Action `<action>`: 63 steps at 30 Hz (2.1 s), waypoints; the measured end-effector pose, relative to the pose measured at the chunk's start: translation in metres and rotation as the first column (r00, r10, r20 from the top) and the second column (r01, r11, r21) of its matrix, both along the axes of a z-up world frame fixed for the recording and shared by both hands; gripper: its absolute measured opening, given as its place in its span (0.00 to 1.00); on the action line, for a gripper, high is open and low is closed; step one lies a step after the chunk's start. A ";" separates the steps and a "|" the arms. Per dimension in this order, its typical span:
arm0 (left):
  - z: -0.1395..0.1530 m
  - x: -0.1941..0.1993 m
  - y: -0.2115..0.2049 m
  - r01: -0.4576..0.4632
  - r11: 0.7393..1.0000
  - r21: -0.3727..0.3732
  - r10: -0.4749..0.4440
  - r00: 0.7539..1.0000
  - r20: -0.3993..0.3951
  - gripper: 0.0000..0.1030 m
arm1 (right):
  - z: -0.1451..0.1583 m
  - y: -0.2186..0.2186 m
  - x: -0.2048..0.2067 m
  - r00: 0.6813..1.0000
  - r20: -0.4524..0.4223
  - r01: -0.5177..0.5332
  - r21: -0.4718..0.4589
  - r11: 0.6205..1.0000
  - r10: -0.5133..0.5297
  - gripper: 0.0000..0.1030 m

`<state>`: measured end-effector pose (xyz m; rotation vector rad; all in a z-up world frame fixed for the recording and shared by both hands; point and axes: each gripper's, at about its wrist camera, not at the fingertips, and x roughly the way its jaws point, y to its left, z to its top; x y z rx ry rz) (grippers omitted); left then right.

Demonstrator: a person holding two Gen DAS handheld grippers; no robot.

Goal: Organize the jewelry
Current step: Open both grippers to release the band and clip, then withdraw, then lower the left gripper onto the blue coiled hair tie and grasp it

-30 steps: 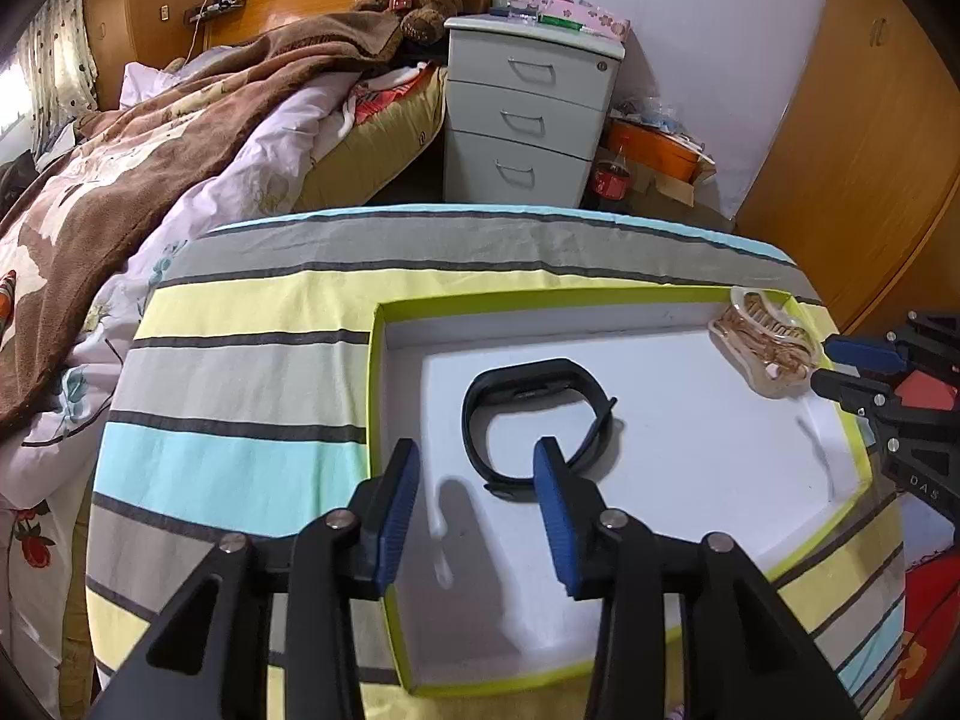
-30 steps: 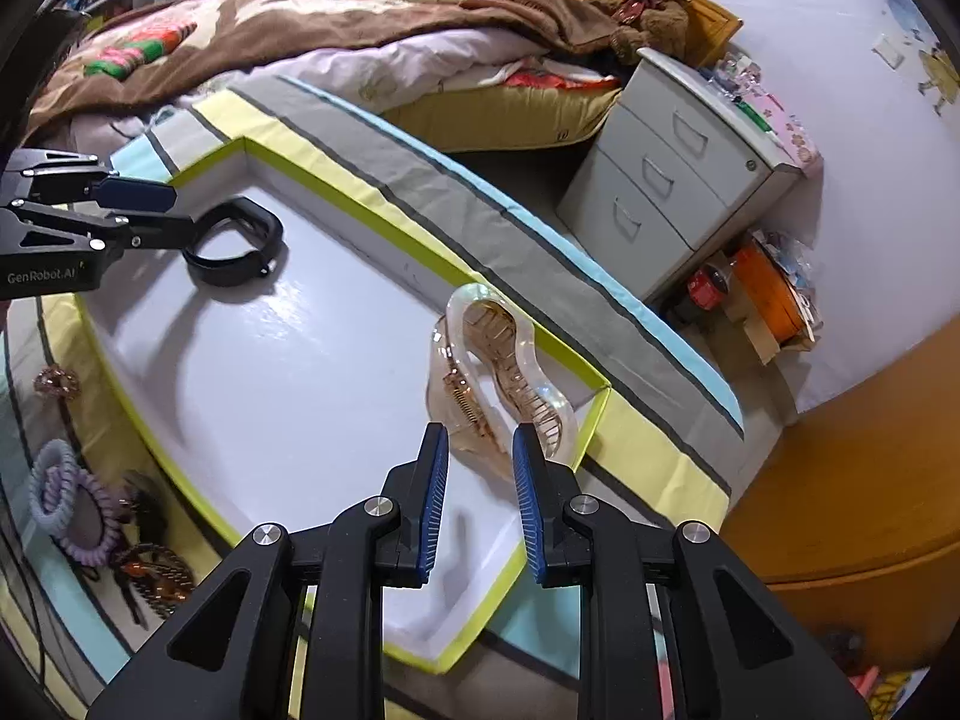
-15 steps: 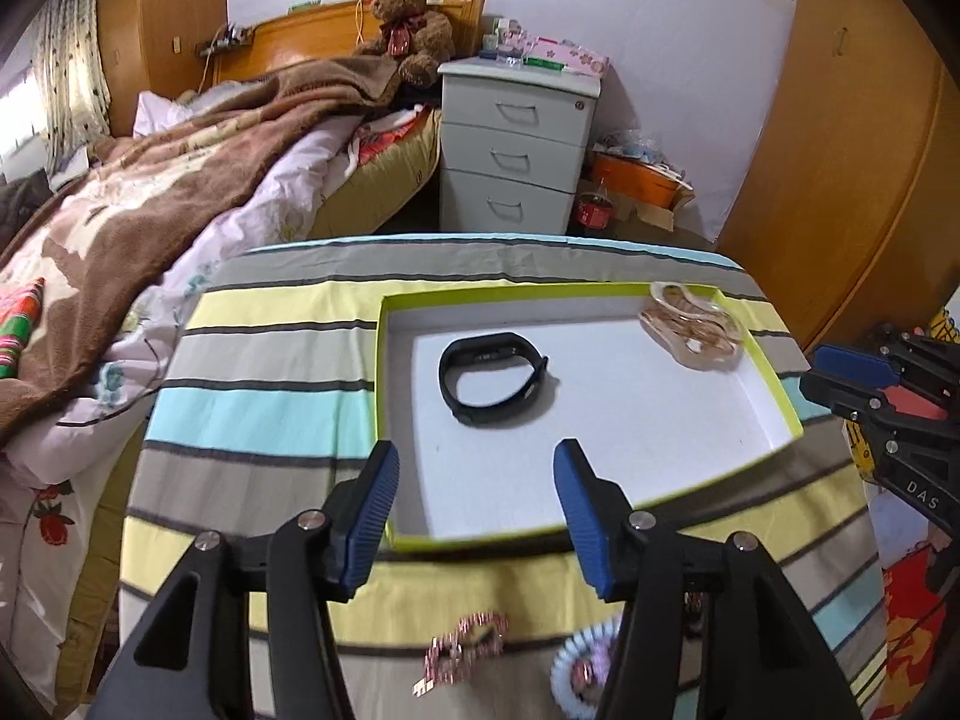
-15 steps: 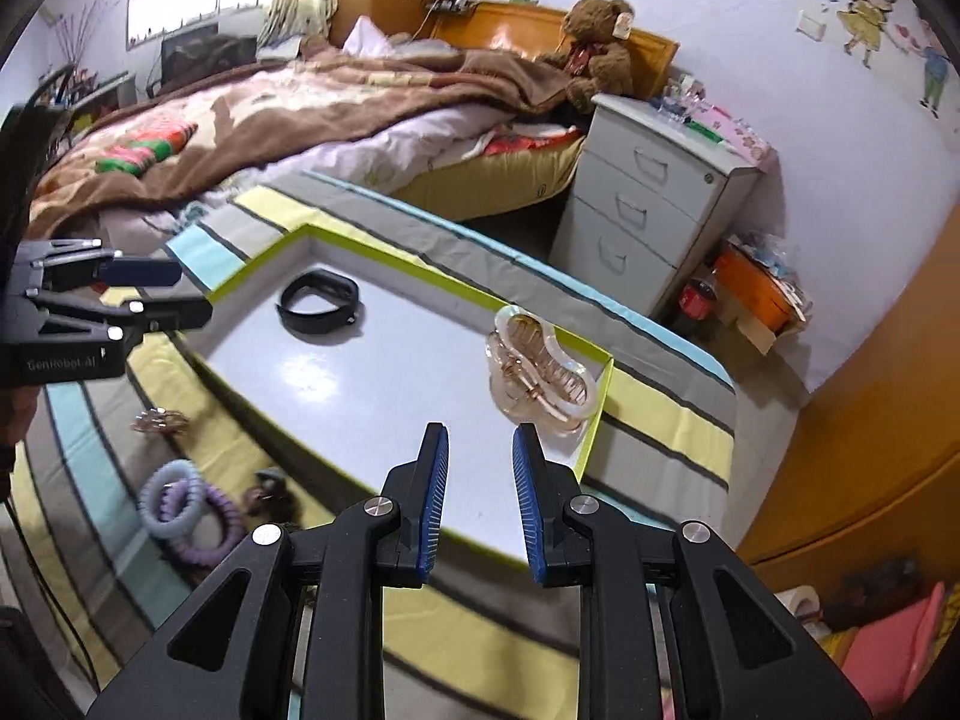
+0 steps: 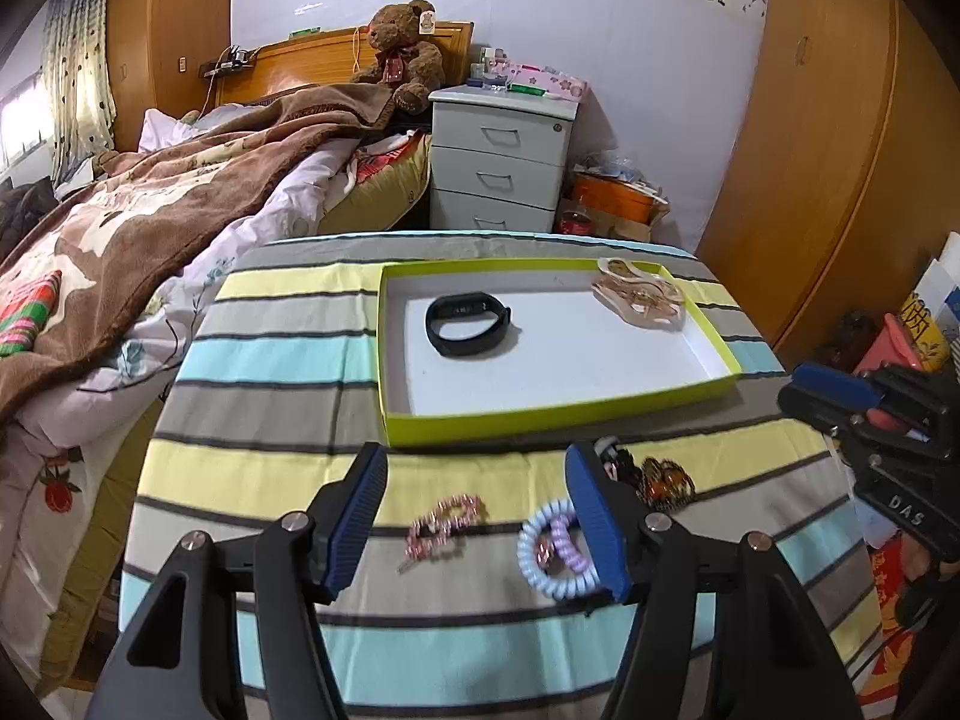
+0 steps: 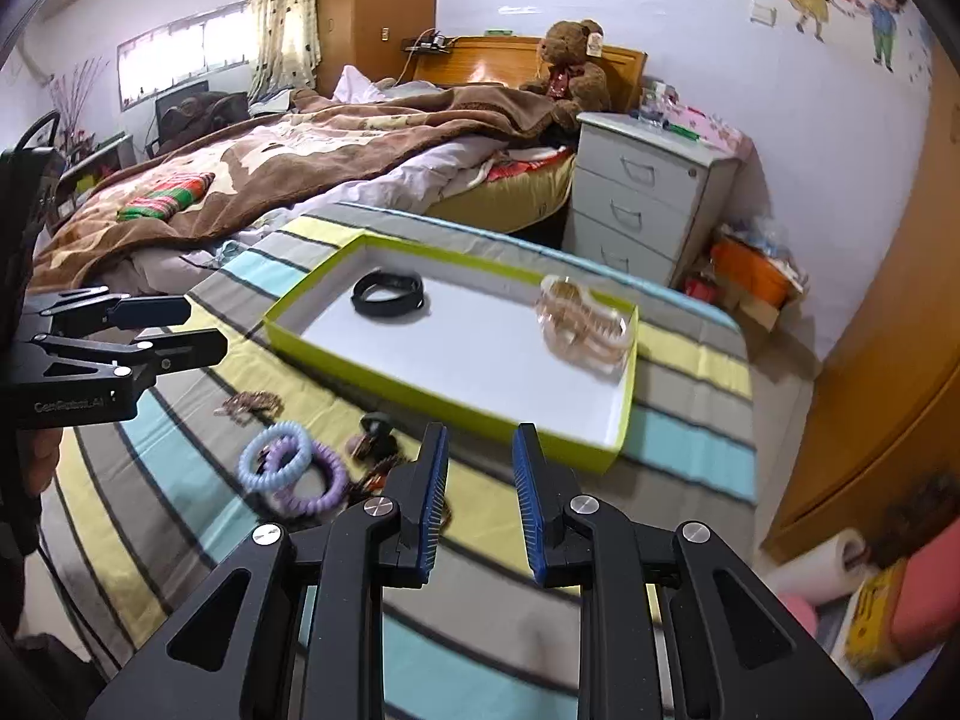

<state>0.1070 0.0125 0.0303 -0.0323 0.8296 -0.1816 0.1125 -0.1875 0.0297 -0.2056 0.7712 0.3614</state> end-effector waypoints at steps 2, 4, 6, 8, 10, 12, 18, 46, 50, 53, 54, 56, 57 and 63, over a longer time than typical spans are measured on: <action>-0.004 -0.007 0.001 0.006 1.000 -0.003 -0.006 1.000 0.000 0.64 | -0.006 -0.002 -0.007 1.000 -0.005 0.009 0.011 1.000 -0.009 0.22; -0.008 -0.012 0.003 0.008 1.000 0.006 -0.008 1.000 0.007 0.65 | -0.010 -0.003 -0.012 1.000 -0.005 0.021 0.026 0.999 -0.021 0.23; -0.011 -0.016 0.004 0.012 1.000 0.004 -0.012 1.000 0.013 0.65 | -0.015 -0.005 -0.016 0.999 -0.010 0.031 0.049 0.998 -0.031 0.23; -0.014 -0.022 0.006 0.013 1.000 0.001 -0.013 1.000 0.024 0.67 | -0.019 -0.006 -0.019 0.999 -0.013 0.042 0.066 0.997 -0.041 0.24; -0.018 -0.027 0.004 0.036 0.999 -0.003 -0.036 0.999 0.031 0.69 | -0.024 -0.006 -0.022 0.999 -0.018 0.046 0.085 0.995 -0.045 0.28; -0.023 -0.031 0.001 0.063 0.998 -0.007 -0.063 0.998 0.027 0.69 | -0.029 -0.006 -0.026 0.999 -0.025 0.044 0.099 0.994 -0.042 0.28; -0.038 -0.041 -0.013 0.140 0.990 0.004 -0.140 0.990 0.022 0.69 | -0.041 -0.008 -0.032 0.997 -0.035 0.066 0.122 0.990 -0.063 0.28; -0.058 -0.020 -0.065 0.242 0.960 0.137 -0.247 0.969 0.018 0.49 | -0.053 -0.029 -0.041 0.987 -0.062 0.155 0.203 0.967 -0.145 0.28; -0.064 -0.017 -0.067 0.240 0.960 0.145 -0.241 0.970 -0.011 0.43 | -0.054 -0.029 -0.039 0.987 -0.067 0.154 0.204 0.967 -0.143 0.28; -0.064 -0.016 -0.066 0.223 0.962 0.160 -0.224 0.975 -0.011 0.31 | -0.054 -0.028 -0.038 0.987 -0.067 0.154 0.203 0.967 -0.143 0.28; -0.064 -0.015 -0.065 0.218 0.963 0.160 -0.219 0.976 -0.011 0.27 | -0.054 -0.028 -0.038 0.987 -0.067 0.154 0.203 0.967 -0.143 0.28; -0.064 -0.013 -0.061 0.205 0.968 0.147 -0.205 0.979 -0.014 0.20 | -0.055 -0.028 -0.038 0.987 -0.067 0.155 0.201 0.967 -0.144 0.28; -0.063 -0.014 -0.060 0.200 0.969 0.146 -0.200 0.980 -0.012 0.18 | -0.055 -0.027 -0.037 0.987 -0.067 0.156 0.197 0.968 -0.146 0.28; -0.057 -0.015 -0.051 0.183 0.978 0.103 -0.184 0.983 0.005 0.12 | -0.054 -0.023 -0.035 0.987 -0.067 0.159 0.184 0.970 -0.149 0.28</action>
